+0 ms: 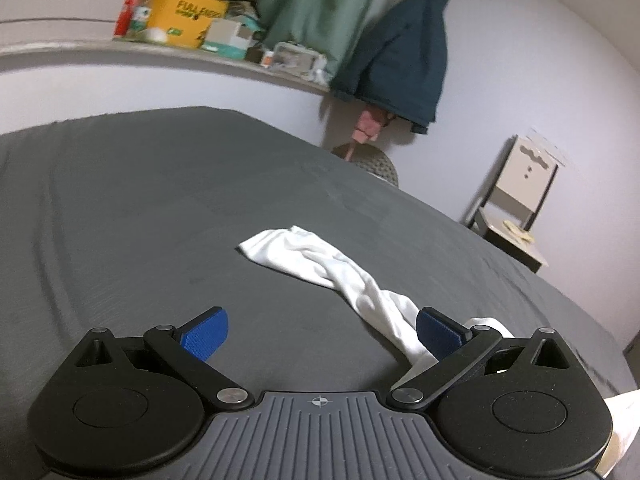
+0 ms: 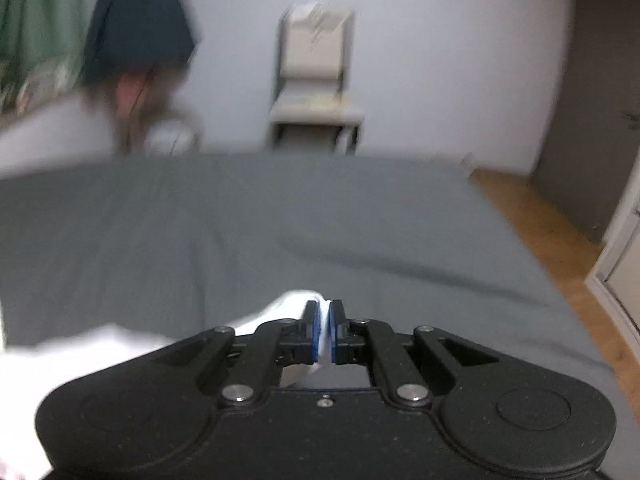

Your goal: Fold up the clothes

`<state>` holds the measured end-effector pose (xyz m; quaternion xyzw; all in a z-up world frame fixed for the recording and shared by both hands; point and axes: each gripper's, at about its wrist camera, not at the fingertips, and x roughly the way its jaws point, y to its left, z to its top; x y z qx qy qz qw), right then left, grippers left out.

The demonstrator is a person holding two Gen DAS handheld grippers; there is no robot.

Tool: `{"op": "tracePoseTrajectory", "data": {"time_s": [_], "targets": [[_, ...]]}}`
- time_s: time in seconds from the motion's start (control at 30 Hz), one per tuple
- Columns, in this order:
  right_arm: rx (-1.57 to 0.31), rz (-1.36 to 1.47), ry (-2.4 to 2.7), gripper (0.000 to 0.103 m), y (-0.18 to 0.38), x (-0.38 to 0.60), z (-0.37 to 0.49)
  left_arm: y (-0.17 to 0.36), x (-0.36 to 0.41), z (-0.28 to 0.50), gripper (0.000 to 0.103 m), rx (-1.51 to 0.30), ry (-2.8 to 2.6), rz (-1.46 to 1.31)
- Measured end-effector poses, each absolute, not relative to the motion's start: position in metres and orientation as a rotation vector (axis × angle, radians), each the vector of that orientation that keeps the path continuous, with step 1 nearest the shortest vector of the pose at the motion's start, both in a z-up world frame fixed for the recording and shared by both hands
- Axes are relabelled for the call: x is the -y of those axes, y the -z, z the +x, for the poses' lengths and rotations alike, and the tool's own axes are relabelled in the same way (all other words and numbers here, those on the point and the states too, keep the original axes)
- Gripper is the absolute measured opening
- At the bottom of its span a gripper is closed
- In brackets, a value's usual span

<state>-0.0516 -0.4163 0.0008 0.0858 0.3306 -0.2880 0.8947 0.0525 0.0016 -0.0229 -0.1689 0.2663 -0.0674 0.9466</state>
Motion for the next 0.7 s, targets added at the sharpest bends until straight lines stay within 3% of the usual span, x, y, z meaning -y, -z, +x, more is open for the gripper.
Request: {"op": "tracePoseTrajectory", "data": {"time_s": [0.1, 0.17, 0.27, 0.43, 0.5, 0.53, 0.57, 0.7], "targets": [[-0.731, 0.145, 0.44, 0.018, -0.006, 0.403, -0.062, 0.021, 0.002, 0.05, 0.103, -0.544, 0.145, -0.329], [-0.724, 0.048, 0.302, 0.037, -0.02, 0.377, -0.07, 0.021, 0.001, 0.049, 0.103, -0.548, 0.142, -0.329], [-0.751, -0.138, -0.01, 0.036, -0.034, 0.326, -0.086, 0.021, 0.001, 0.049, 0.103, -0.553, 0.14, -0.33], [-0.758, -0.421, -0.237, 0.035, -0.01, 0.24, -0.097, 0.021, 0.003, 0.047, 0.103, -0.556, 0.146, -0.324], [-0.753, -0.433, -0.268, 0.027, 0.001, 0.222, -0.095, 0.021, 0.003, 0.046, 0.103, -0.556, 0.15, -0.322], [-0.769, -0.386, -0.296, 0.007, 0.004, 0.22, -0.086, 0.021, 0.003, 0.045, 0.103, -0.556, 0.153, -0.321], [-0.782, -0.334, -0.318, 0.0, 0.006, 0.221, -0.076, 0.021, 0.002, 0.045, 0.103, -0.553, 0.155, -0.322], [-0.788, -0.048, -0.253, 0.001, -0.004, 0.259, -0.03, 0.023, 0.0, 0.046, 0.103, -0.552, 0.159, -0.334]]}}
